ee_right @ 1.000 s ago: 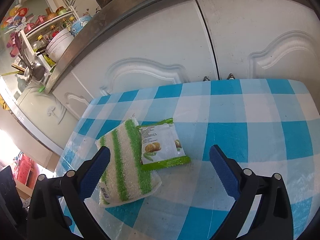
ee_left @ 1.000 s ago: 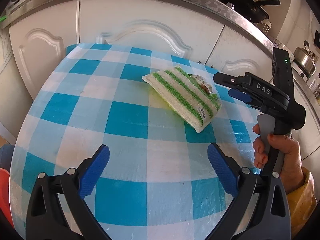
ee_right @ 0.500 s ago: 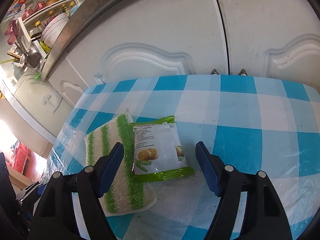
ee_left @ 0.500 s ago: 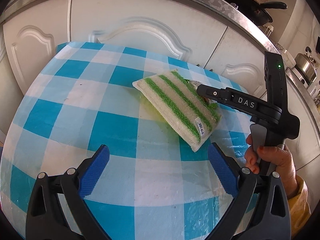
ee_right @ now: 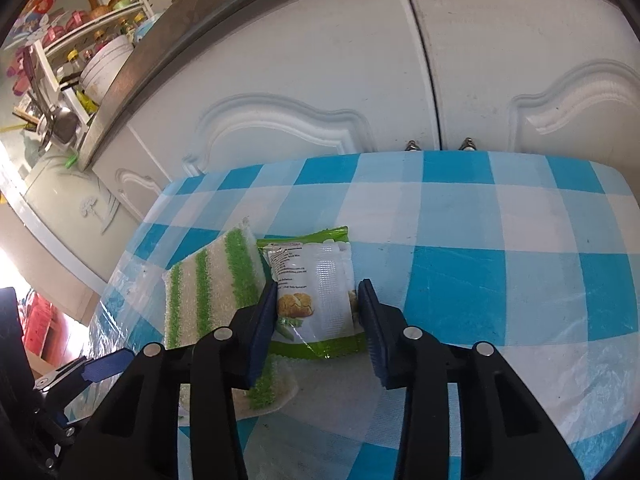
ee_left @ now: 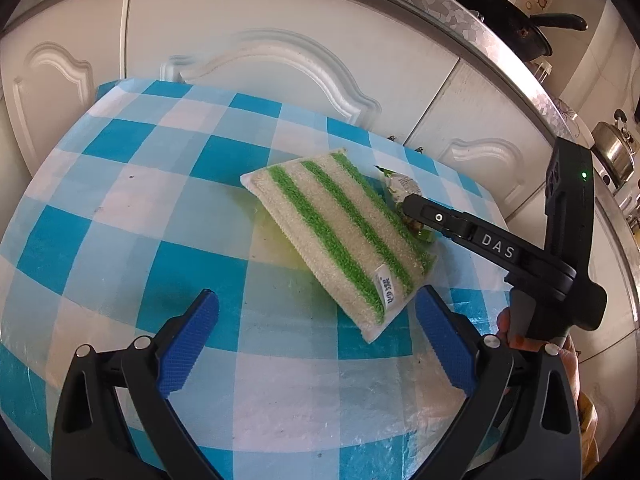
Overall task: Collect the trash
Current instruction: 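Grasp the green-striped sponge with the left tool while the right tool grasps the green snack bag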
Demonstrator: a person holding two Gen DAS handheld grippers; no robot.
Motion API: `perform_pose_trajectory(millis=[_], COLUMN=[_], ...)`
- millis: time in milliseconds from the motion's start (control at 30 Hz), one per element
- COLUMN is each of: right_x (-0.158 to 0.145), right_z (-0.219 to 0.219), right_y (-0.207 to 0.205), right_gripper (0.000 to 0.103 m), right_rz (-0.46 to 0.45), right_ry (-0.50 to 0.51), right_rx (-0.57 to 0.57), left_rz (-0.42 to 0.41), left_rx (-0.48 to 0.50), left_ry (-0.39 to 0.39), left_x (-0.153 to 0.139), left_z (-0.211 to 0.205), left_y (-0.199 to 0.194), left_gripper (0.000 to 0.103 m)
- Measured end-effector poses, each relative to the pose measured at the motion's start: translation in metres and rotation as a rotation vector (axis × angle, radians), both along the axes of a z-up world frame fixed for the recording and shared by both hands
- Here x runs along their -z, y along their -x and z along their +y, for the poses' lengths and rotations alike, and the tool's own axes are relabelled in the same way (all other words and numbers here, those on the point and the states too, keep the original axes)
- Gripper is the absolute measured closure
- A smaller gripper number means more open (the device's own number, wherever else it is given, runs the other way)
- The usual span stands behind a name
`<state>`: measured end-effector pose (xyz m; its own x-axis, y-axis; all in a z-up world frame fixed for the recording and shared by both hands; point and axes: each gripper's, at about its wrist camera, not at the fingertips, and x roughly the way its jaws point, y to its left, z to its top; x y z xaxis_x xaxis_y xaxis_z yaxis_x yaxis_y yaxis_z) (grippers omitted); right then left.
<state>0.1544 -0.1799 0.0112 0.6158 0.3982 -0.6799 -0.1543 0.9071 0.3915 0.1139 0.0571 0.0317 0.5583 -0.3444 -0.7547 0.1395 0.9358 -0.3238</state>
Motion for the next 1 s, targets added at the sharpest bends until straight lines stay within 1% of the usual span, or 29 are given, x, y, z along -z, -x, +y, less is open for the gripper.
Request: perform_pose_trajectory(millis=[67,200,333,400,467,633,700,867,1000], right_x=[0.000,-0.002,-0.003,-0.002,0.000,0.000,0.000,0.004,0.006], right_z=[-0.013,-0.035,-0.047,-0.050,-0.050,-0.050,-0.050,-0.050,-0.053], right_y=[0.006,0.018,0.030,0.035,0.038,0.039,0.038,0.038,0.038], right_gripper=[0.065,0.065,0.065,0.065,0.065,0.065,0.065,0.063,0.060], right_rz=[-0.006,-0.011,-0.006,-0.003,0.000,-0.006,-0.007,0.000,0.003], right_ry=[-0.019,-0.052,-0.059,-0.067,-0.072,-0.061,-0.067,-0.066,-0.082], right_rx=[0.042,0.109,0.147,0.154,0.155,0.159,0.153,0.136,0.135], left_rz=[-0.003,0.000,0.015,0.019,0.023,0.029,0.031,0.001,-0.007], left_rx=[0.000,-0.024,-0.065,-0.083,-0.094,-0.124,-0.132,-0.108,-0.120], left_ry=[-0.003,-0.033,-0.088,-0.108,-0.111,-0.174,-0.209,-0.326,-0.320], left_x=[0.000,0.001,0.004,0.006,0.006,0.011,0.016,0.023,0.023], left_z=[-0.006,-0.021,-0.036,-0.045,-0.053,-0.068,-0.071,-0.081,-0.077], left_y=[-0.003,-0.014,-0.028,-0.035,-0.041,-0.056,-0.062,-0.066,-0.064], left_gripper=[0.004,0.004,0.004,0.004,0.004,0.004,0.004,0.004,0.006])
